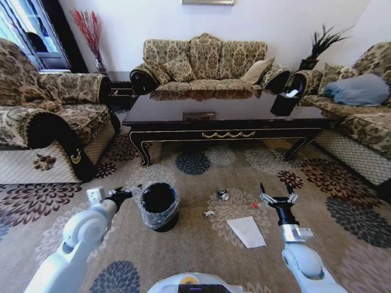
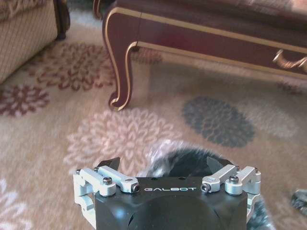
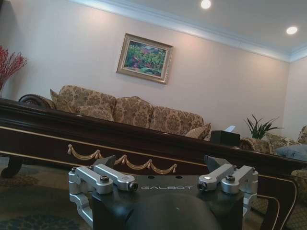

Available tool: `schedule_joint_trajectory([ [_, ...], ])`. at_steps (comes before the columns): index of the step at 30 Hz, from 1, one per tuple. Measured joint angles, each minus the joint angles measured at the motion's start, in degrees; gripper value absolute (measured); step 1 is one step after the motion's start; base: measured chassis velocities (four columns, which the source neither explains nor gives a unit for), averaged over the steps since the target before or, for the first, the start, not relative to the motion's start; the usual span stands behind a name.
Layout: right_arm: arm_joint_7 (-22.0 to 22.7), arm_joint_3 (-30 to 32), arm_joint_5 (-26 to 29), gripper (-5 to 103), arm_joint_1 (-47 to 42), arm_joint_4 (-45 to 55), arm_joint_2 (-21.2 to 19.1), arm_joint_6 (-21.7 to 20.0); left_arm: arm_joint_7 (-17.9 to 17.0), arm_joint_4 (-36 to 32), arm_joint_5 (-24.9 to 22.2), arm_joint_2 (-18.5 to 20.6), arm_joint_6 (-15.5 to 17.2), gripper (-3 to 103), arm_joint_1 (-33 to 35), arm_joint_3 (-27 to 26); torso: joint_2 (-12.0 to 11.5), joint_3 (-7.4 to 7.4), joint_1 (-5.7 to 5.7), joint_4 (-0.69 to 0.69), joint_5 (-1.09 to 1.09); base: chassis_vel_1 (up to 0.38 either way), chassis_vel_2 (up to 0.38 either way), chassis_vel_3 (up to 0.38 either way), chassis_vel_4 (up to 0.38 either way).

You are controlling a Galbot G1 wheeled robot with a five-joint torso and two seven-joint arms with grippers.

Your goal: Move to the front of the table and pick up the trash from the floor, then place it into the trash bin.

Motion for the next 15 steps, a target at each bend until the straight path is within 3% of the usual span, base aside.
schedule_joint_trajectory([
  [15,1.02,-0.96,-1.97,100,0.7,-2.33,0.86,-0.84,-0.23,9.12,2.0,-3.99,-0.49,100,-2.33,4.04,0.0,0.0,0.0,0.01,0.0,0.0,0.0,0.0,0.0],
])
